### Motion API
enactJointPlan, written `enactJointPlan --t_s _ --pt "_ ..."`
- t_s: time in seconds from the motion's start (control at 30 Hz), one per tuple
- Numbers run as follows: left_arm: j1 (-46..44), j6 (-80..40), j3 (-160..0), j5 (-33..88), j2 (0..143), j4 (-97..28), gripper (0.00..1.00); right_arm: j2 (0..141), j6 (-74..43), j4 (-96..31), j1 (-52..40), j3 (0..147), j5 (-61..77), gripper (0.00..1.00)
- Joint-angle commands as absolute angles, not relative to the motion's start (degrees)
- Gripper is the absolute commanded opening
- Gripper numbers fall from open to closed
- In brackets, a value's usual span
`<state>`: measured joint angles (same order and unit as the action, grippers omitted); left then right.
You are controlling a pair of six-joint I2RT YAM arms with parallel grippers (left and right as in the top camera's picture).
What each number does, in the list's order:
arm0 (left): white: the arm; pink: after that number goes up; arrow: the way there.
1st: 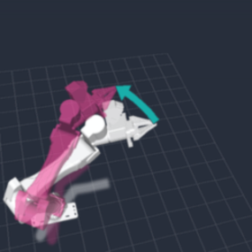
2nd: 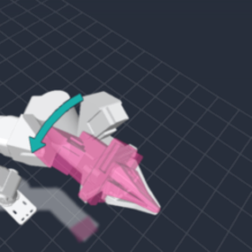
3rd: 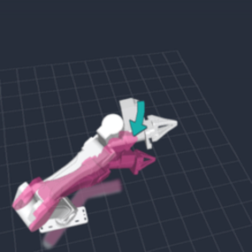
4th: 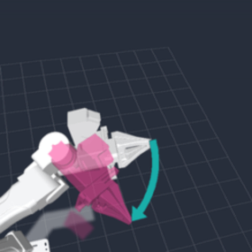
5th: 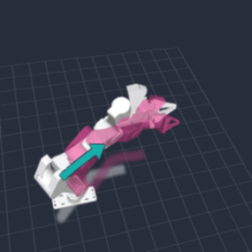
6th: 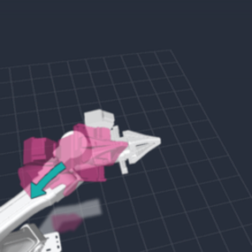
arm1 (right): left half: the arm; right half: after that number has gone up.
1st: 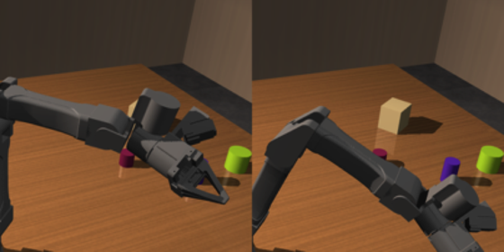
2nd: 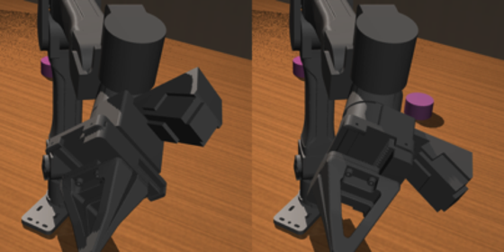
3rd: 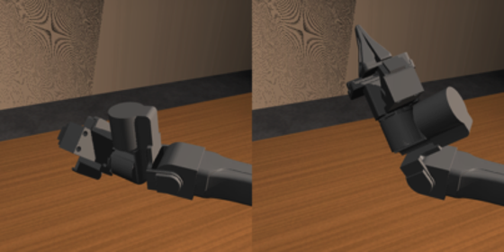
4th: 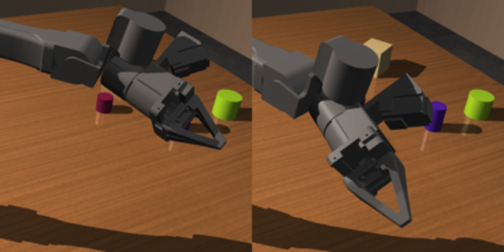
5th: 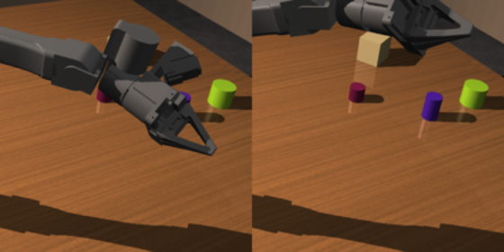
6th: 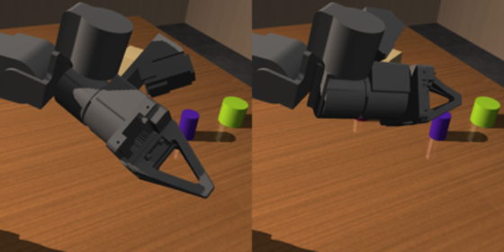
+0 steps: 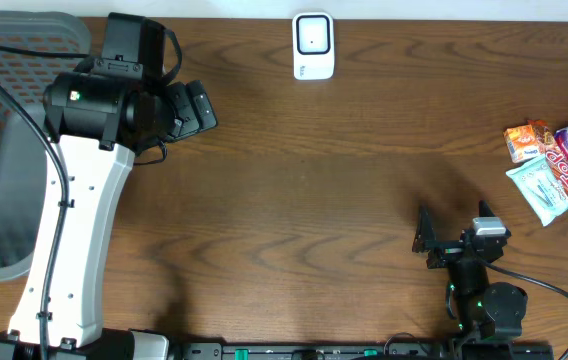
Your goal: Scan the item barcode
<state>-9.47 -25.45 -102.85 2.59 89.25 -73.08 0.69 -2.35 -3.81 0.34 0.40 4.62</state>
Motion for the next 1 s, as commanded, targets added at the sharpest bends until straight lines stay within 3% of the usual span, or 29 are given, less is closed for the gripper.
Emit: enactJointPlan --t_s 0.0,0.47,0.67,0.97 --pt "-9.3 -25.1 -103.0 1.7 89.7 -73.1 0.98 0.3 -2.9 -4.1 -0.8 0.4 4.0 0.99" --pt "-9.1 -23.2 -103.0 1.1 89.3 -73.6 0.98 0.3 -2.9 -4.1 -0.8 0.4 4.0 0.99" --pt "-10.5 -22.9 -98.9 1.9 85.7 -80.1 0.98 0.3 -2.9 -4.1 -0.8 0.4 4.0 0.99" --pt "-13.5 -10.4 -70.3 5.4 71.8 -61.1 0.98 0.3 -2.9 -4.1 -0.8 0.4 4.0 0.99"
